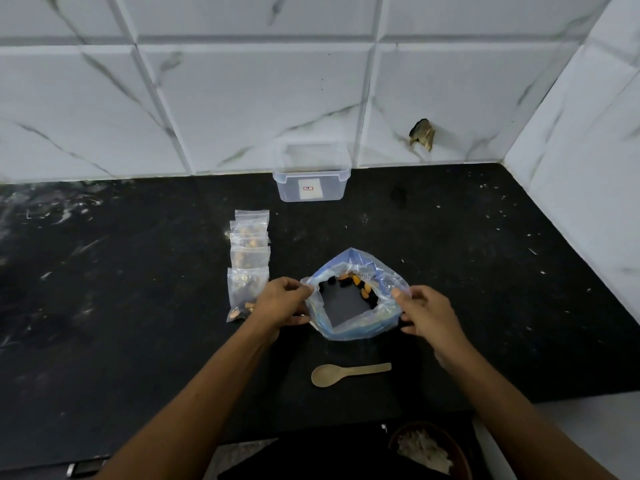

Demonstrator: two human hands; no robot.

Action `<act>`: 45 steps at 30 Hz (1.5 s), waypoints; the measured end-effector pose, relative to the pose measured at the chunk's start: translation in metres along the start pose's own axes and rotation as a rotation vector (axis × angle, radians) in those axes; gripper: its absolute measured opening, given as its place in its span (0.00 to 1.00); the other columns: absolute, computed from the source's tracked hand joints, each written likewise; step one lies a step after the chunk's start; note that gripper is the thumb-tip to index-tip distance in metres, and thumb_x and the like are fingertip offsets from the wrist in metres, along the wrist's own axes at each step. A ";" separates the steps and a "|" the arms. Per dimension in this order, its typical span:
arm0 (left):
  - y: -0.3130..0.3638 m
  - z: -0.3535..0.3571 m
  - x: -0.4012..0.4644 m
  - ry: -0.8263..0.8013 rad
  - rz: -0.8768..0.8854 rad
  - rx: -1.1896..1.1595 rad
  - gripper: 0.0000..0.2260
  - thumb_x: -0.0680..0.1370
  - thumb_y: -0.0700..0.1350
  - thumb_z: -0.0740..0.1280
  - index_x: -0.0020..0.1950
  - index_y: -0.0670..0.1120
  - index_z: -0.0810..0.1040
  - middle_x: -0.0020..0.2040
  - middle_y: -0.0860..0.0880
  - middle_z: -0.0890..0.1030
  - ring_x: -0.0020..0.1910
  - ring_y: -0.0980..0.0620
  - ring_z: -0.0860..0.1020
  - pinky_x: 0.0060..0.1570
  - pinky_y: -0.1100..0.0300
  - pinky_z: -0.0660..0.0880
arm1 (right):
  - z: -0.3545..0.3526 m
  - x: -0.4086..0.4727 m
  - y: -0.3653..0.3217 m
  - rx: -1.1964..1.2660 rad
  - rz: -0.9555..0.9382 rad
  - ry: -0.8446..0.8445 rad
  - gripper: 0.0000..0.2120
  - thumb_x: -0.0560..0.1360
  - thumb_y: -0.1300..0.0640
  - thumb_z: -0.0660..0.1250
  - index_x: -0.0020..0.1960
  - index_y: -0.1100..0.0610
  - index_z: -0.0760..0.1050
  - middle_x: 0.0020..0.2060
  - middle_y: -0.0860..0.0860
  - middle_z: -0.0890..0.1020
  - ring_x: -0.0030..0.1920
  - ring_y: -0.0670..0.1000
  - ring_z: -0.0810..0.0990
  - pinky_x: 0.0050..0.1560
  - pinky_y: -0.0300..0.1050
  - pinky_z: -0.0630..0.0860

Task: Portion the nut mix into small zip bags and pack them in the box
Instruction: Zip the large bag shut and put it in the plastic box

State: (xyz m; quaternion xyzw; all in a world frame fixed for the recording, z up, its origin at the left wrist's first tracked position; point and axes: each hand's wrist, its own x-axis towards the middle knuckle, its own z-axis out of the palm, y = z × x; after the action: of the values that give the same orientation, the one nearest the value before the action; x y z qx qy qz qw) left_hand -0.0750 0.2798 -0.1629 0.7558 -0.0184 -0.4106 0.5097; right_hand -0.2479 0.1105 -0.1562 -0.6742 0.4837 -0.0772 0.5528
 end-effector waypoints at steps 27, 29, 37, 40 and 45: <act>0.018 -0.017 0.008 -0.453 -0.141 -0.435 0.15 0.74 0.42 0.70 0.59 0.40 0.75 0.57 0.37 0.82 0.54 0.41 0.82 0.53 0.45 0.80 | -0.022 0.043 -0.039 0.524 0.404 -0.395 0.17 0.72 0.62 0.69 0.60 0.62 0.76 0.46 0.58 0.82 0.46 0.56 0.81 0.47 0.54 0.79; 0.025 -0.021 0.008 -0.412 -0.115 -0.399 0.07 0.75 0.38 0.69 0.52 0.41 0.74 0.54 0.37 0.83 0.48 0.43 0.84 0.47 0.48 0.82 | -0.028 0.042 -0.047 0.486 0.336 -0.396 0.18 0.69 0.65 0.69 0.59 0.61 0.75 0.51 0.59 0.81 0.49 0.57 0.81 0.49 0.56 0.79; 0.040 -0.005 0.011 0.168 0.265 0.291 0.04 0.78 0.37 0.68 0.47 0.44 0.73 0.45 0.45 0.81 0.40 0.51 0.84 0.33 0.62 0.79 | -0.015 0.036 -0.060 -0.536 -0.367 0.266 0.14 0.75 0.62 0.67 0.58 0.52 0.71 0.45 0.51 0.80 0.37 0.45 0.79 0.32 0.38 0.74; 0.043 -0.010 0.010 -0.005 0.072 0.008 0.05 0.79 0.37 0.66 0.54 0.42 0.74 0.51 0.42 0.81 0.44 0.48 0.83 0.33 0.61 0.80 | -0.023 0.043 -0.065 -0.286 -0.080 0.116 0.09 0.73 0.61 0.69 0.53 0.58 0.76 0.45 0.53 0.82 0.41 0.49 0.82 0.41 0.46 0.81; 0.046 -0.023 0.007 -0.369 -0.158 -0.530 0.15 0.77 0.45 0.68 0.61 0.38 0.75 0.58 0.35 0.82 0.51 0.39 0.83 0.46 0.49 0.83 | -0.037 0.041 -0.070 0.253 0.233 -0.187 0.11 0.72 0.63 0.70 0.54 0.62 0.78 0.49 0.59 0.84 0.50 0.57 0.83 0.53 0.56 0.79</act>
State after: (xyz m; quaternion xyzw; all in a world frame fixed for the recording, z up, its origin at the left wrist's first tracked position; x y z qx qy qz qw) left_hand -0.0371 0.2717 -0.1276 0.5089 0.0559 -0.5693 0.6433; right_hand -0.2099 0.0498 -0.1026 -0.5430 0.4914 -0.0102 0.6808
